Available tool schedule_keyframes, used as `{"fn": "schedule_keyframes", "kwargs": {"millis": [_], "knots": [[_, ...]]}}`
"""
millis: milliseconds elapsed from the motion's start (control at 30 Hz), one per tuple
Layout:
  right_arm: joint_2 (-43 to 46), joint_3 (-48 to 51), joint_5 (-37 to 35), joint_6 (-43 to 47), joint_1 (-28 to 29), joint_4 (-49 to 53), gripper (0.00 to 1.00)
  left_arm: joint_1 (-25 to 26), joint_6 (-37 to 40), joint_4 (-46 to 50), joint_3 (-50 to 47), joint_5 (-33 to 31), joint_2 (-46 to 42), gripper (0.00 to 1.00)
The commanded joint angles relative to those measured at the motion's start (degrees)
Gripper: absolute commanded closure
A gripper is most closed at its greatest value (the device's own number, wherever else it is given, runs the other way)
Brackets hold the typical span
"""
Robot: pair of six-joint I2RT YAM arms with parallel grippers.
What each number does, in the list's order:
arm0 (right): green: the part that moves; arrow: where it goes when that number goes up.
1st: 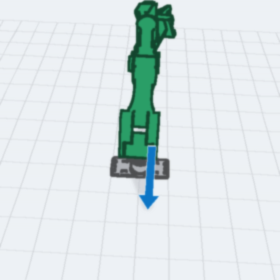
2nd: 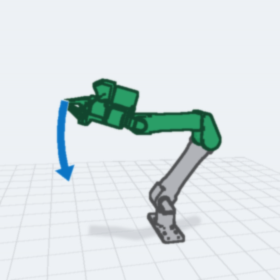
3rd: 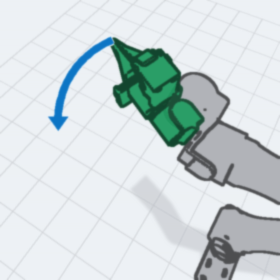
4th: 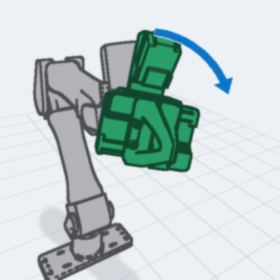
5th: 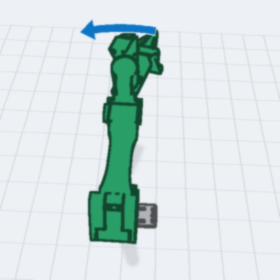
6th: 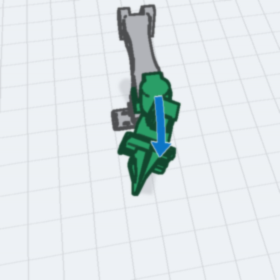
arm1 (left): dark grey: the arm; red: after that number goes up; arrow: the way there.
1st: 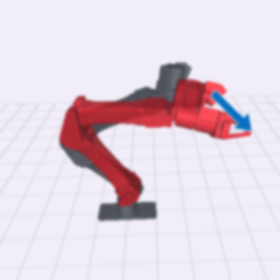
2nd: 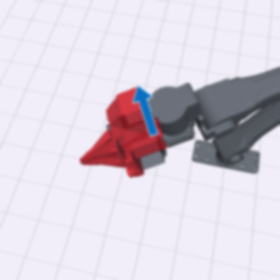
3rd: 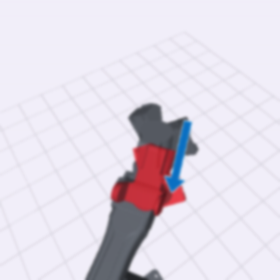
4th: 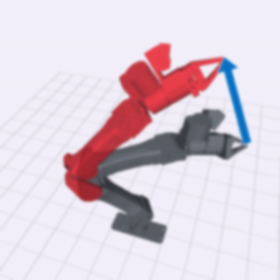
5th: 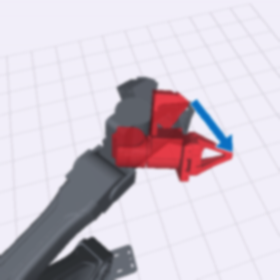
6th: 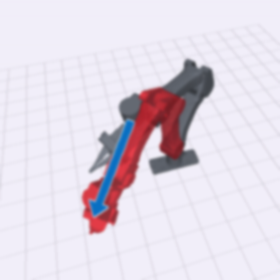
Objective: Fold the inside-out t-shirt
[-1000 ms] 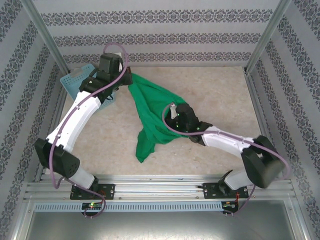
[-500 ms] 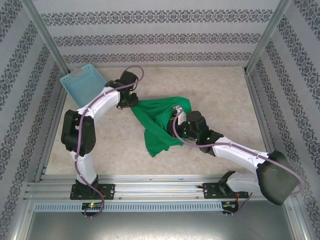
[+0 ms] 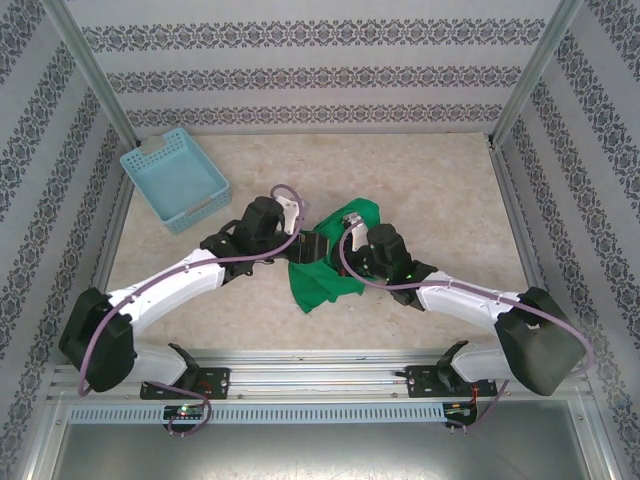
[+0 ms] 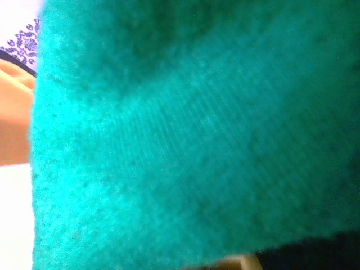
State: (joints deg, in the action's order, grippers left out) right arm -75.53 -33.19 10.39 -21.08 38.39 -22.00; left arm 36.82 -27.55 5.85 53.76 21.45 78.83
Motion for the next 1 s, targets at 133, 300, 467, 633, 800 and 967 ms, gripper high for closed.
{"fn": "schedule_keyframes", "kwargs": {"millis": [133,300,467,633,800,967], "knots": [[-0.3,0.6,1.6,0.2,1.0,-3.2,1.0,0.5,-2.3,-9.9,0.9,2.3,4.8,0.43],[0.8,1.4,0.5,0.8,1.9,-2.8,1.0,0.4,-2.5,-9.7,1.0,-0.3,5.2,0.71],[3.1,2.1,-0.1,1.6,1.9,-1.6,1.0,-1.0,-3.8,-6.4,1.5,-5.2,5.5,1.0],[7.8,2.8,-0.2,1.8,1.8,0.1,1.0,-7.6,-9.0,0.2,2.2,-10.1,7.4,1.0],[15.5,2.6,-1.2,2.5,1.7,4.3,1.0,-10.2,-5.4,14.0,8.2,-21.2,15.3,1.0],[24.8,3.7,-3.8,3.5,0.8,10.7,1.0,-12.1,-6.8,17.5,8.5,-25.3,18.7,1.0]]}}
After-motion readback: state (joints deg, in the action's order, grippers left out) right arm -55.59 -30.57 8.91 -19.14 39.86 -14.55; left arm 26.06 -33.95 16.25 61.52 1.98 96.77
